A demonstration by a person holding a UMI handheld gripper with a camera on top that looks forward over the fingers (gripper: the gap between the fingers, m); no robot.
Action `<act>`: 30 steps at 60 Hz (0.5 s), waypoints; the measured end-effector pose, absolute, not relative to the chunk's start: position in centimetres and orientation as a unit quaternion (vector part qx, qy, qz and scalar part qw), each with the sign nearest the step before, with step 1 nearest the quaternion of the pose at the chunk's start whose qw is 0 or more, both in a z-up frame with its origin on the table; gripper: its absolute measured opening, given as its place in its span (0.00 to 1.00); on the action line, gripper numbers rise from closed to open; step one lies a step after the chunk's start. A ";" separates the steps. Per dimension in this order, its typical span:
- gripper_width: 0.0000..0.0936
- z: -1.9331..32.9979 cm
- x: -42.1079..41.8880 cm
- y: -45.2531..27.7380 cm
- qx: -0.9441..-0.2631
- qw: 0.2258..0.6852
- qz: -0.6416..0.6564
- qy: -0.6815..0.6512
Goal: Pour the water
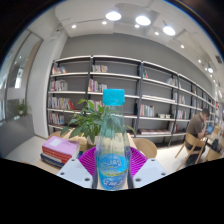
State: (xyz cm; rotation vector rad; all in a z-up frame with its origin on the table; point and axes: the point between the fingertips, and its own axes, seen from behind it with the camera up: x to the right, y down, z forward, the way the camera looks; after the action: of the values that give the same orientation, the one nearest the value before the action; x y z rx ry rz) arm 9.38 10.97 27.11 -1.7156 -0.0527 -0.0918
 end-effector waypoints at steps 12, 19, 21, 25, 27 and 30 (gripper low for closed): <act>0.43 20.9 12.4 12.0 -0.775 0.632 0.003 0.010; 0.43 15.8 12.0 12.5 -0.795 0.607 0.015 0.007; 0.43 14.3 11.4 12.5 -0.799 0.600 0.019 0.009; 0.43 12.1 11.7 12.5 -0.808 0.589 0.021 0.010; 0.43 11.2 11.7 12.5 -0.808 0.589 0.019 0.004; 0.44 9.4 11.8 12.0 -0.813 0.582 0.010 -0.003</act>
State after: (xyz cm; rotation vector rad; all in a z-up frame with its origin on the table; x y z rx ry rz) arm 11.83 11.99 9.36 -1.8998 -0.0065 0.0239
